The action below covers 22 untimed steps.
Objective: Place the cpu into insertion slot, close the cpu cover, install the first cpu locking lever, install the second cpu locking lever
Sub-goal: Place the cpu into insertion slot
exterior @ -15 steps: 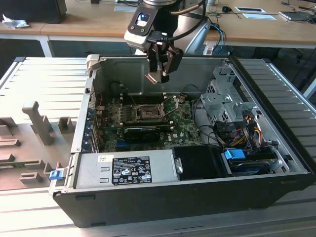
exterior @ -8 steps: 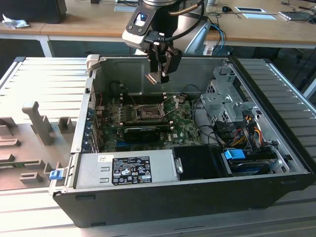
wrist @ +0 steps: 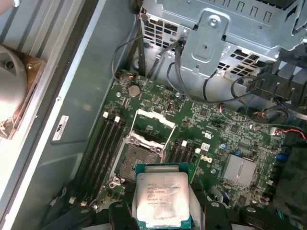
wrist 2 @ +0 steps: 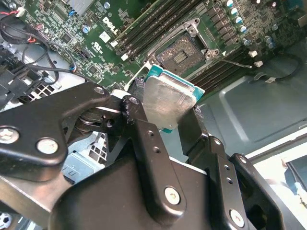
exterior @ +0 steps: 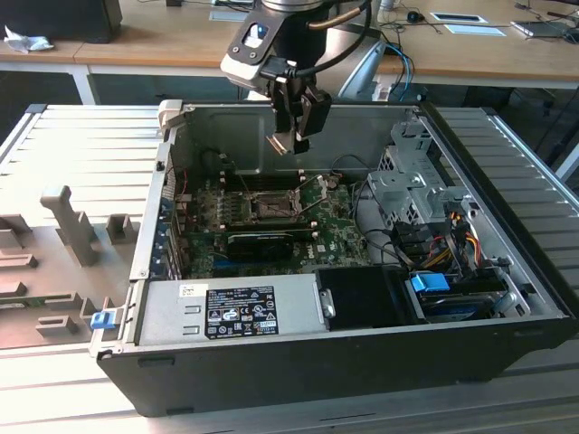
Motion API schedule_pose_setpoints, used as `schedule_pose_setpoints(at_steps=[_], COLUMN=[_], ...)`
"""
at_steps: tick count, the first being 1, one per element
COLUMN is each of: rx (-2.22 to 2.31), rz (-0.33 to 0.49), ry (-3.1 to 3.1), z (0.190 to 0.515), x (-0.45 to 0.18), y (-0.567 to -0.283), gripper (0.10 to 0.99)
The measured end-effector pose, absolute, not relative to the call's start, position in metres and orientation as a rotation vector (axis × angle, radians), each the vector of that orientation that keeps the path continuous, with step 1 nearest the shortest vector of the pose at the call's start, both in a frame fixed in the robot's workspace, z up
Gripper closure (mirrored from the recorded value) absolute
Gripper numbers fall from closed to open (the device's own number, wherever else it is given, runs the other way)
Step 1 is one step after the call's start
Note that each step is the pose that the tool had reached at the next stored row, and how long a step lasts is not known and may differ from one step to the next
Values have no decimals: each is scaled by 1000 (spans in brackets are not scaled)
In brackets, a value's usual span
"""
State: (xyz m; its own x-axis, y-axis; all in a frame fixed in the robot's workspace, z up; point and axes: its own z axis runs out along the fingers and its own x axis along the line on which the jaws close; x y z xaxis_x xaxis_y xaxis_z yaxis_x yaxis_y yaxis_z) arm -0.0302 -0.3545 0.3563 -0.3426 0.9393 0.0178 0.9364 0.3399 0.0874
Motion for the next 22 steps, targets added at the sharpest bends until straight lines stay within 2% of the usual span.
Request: schedule_pose_setpoints(at_steps=[22], rx=[1968], rz=[121], ry=[2391], z=[353], x=[-30], y=[-354], gripper=[561])
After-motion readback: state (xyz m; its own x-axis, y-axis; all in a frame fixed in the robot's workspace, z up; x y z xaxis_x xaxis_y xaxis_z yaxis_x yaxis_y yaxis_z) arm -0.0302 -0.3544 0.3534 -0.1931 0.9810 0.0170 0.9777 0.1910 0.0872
